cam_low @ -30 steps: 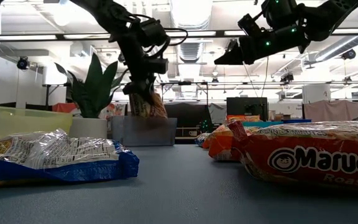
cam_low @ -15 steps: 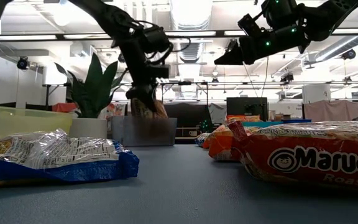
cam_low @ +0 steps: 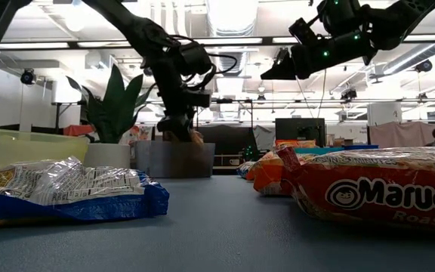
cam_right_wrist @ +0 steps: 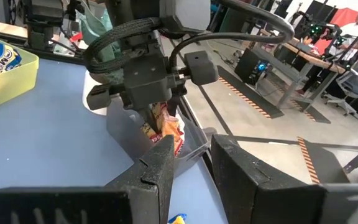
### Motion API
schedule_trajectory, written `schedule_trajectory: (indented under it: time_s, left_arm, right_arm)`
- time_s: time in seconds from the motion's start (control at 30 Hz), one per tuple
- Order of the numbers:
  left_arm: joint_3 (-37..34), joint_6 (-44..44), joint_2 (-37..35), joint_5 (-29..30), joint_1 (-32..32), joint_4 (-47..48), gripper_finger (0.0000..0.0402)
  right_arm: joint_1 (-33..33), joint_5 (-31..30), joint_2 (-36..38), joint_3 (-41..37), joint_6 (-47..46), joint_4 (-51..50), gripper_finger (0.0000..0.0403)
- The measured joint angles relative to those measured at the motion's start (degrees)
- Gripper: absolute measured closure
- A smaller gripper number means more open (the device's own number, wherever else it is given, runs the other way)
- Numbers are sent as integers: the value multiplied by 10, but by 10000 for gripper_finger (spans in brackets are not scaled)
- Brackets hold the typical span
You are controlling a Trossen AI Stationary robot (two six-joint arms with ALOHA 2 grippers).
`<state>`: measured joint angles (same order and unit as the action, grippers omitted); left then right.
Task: Sort Maruchan noodles
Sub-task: Put the red noodle pack into the black bin, then put the blue noodle pack into the yellow bin
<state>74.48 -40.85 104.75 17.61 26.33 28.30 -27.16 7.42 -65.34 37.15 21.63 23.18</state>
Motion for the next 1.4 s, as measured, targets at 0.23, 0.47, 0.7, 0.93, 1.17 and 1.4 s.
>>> schedule_trajectory:
  time_s: [0.23, 0.47, 0.7, 0.93, 1.17, 1.4]
  left_arm:
    - [18, 28, -1, -1, -6, 3, 247]
    - [63, 54, -1, -4, -23, 55, 212]
    - [118, 122, -2, -83, -29, 131, 208]
    - [178, 264, -3, -180, -60, 245, 208]
    - [159, 297, -7, -201, -156, 243, 208]
    - [120, 278, -24, -203, -213, 234, 208]
  right_arm:
    - [-2, 0, 0, 0, 0, -2, 307]
    - [-2, 0, 0, 0, 0, -2, 307]
    - [-2, 0, 0, 0, 0, -2, 307]
    - [-2, 0, 0, 0, 0, -2, 307]
    - [-2, 0, 0, 0, -18, -2, 307]
    - [-2, 0, 0, 0, -26, -3, 307]
